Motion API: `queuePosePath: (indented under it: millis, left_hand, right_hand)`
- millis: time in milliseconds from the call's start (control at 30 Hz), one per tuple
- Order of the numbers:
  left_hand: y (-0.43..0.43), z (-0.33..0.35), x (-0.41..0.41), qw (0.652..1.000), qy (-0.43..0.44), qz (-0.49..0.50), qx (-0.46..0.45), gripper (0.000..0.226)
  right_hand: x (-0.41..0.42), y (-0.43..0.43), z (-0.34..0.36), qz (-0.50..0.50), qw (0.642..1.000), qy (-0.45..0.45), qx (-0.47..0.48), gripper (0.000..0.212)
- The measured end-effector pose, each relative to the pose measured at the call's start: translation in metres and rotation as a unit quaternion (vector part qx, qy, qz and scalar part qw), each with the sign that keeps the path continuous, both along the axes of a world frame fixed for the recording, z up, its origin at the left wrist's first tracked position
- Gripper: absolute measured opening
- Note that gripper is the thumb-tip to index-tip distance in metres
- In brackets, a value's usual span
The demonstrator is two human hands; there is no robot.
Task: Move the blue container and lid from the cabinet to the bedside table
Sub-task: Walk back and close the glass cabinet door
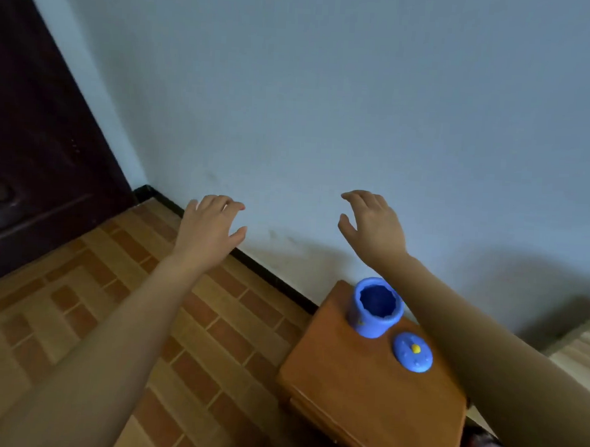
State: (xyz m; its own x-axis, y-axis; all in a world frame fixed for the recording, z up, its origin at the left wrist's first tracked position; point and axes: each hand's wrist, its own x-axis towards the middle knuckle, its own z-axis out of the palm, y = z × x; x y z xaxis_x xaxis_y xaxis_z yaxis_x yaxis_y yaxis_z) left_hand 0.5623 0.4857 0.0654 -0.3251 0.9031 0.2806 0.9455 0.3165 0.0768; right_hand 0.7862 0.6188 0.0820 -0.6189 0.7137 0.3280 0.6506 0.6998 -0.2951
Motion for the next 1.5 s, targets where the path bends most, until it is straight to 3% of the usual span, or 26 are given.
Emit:
queuePosePath:
  millis: [233,467,833,1067,1500]
  left_hand:
    - [-0.091,0.015,-0.091,0.992,0.020,0.122,0.015,0.040]
    - [-0.188,0.025,-0.182,0.979,0.033,0.199,0.024,0.037]
    - [-0.345,0.029,-0.267,0.913,0.047,0.402,0.042,0.034]
    - [-0.438,0.029,-0.267,0.829,0.040,0.556,0.038,0.039]
    - [-0.525,0.043,-0.208,0.604,0.056,0.794,0.042,0.038]
  right_hand:
    - [-0.136,-0.043,0.008,0.151,0.988,0.010,0.007,0.036]
    - [-0.273,-0.116,0.019,0.298,0.954,0.040,-0.003,0.036]
    - [-0.447,-0.257,0.019,0.482,0.874,0.058,0.002,0.037]
    - [-0.528,-0.348,0.016,0.620,0.783,0.046,0.000,0.036]
    - [-0.610,-0.490,0.031,0.826,0.564,0.009,0.003,0.041]
